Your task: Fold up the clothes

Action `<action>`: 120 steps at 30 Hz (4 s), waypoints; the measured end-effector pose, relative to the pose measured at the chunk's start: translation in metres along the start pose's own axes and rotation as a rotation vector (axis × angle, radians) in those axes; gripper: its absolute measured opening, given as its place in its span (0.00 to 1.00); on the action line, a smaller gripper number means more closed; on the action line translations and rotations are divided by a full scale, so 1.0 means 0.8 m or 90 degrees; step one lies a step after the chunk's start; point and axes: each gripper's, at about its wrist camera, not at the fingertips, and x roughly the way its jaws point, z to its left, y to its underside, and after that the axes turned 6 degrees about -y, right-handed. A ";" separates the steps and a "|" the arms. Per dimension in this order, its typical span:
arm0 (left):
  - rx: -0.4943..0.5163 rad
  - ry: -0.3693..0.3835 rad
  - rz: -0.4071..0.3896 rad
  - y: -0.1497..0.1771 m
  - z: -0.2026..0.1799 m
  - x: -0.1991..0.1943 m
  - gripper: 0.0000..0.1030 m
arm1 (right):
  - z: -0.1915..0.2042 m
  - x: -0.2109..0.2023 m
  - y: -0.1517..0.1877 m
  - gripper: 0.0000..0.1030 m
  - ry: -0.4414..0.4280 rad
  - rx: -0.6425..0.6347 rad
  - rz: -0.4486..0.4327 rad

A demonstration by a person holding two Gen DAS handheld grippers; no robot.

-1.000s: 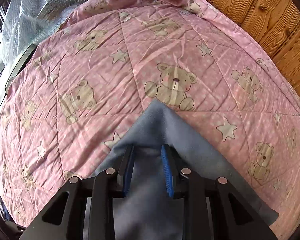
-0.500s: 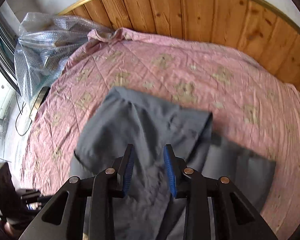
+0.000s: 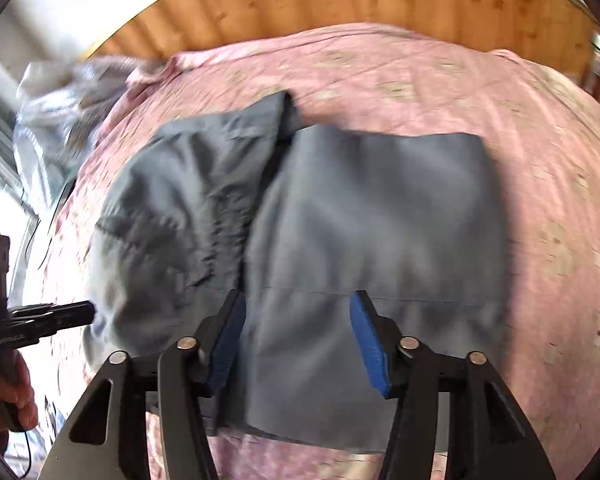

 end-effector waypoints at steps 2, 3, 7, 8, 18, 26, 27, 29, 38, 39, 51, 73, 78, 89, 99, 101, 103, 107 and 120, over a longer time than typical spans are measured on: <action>0.009 0.011 0.004 -0.017 -0.029 -0.003 0.23 | -0.060 -0.011 0.016 0.57 0.034 0.072 -0.007; 0.012 0.019 0.012 -0.028 -0.046 0.000 0.31 | -0.090 -0.015 0.024 0.57 0.050 0.108 -0.010; 0.047 0.059 0.048 -0.078 -0.129 0.025 0.46 | -0.149 0.000 0.056 0.57 0.032 0.173 0.030; 0.063 0.066 0.055 -0.091 -0.155 0.035 0.48 | -0.146 0.002 0.060 0.59 0.018 0.158 0.030; 0.251 0.036 0.188 -0.156 -0.367 0.146 0.52 | -0.030 -0.080 0.048 0.08 0.020 -0.086 -0.117; 0.342 -0.058 0.233 -0.146 -0.376 0.152 0.49 | 0.064 -0.092 0.038 0.08 0.017 -0.215 -0.187; 0.350 -0.057 0.221 -0.145 -0.369 0.143 0.30 | 0.073 -0.094 0.037 0.08 0.006 -0.223 -0.191; 0.342 -0.041 0.188 -0.153 -0.346 0.114 0.17 | 0.097 -0.103 0.034 0.11 -0.028 -0.245 -0.202; 0.041 0.075 0.042 -0.187 -0.021 -0.033 0.15 | 0.193 -0.052 0.025 0.41 -0.176 -0.293 -0.069; 0.008 0.079 0.042 -0.181 0.018 -0.024 0.15 | 0.198 -0.020 0.025 0.41 -0.165 -0.287 -0.025; -0.132 0.201 -0.024 -0.102 0.165 0.013 0.14 | 0.218 0.075 0.033 0.33 -0.005 -0.272 0.117; -0.107 0.129 -0.055 -0.091 0.173 0.044 0.14 | 0.160 0.199 -0.181 0.28 0.053 -0.323 0.143; -0.100 0.121 -0.050 -0.089 0.175 0.038 0.14 | 0.198 0.053 -0.124 0.27 -0.036 -0.280 0.072; -0.031 0.085 -0.043 -0.095 0.165 0.037 0.14 | 0.196 0.071 0.078 0.43 -0.116 -0.208 0.162; -0.098 0.025 -0.063 -0.142 0.158 -0.027 0.68 | 0.077 0.079 0.054 0.63 -0.166 0.058 0.100; -0.094 0.003 -0.049 -0.157 0.151 -0.010 0.68 | 0.078 0.093 0.065 0.63 -0.212 0.086 0.120; -0.083 -0.010 -0.028 -0.172 0.144 0.012 0.68 | 0.089 0.094 0.075 0.66 -0.256 0.096 0.130; -0.055 0.017 -0.016 -0.182 0.124 0.035 0.68 | 0.105 0.085 0.087 0.48 -0.224 0.080 0.118; -0.279 0.242 -0.142 -0.145 0.083 -0.063 0.09 | 0.092 -0.070 -0.169 0.12 -0.167 -0.278 0.111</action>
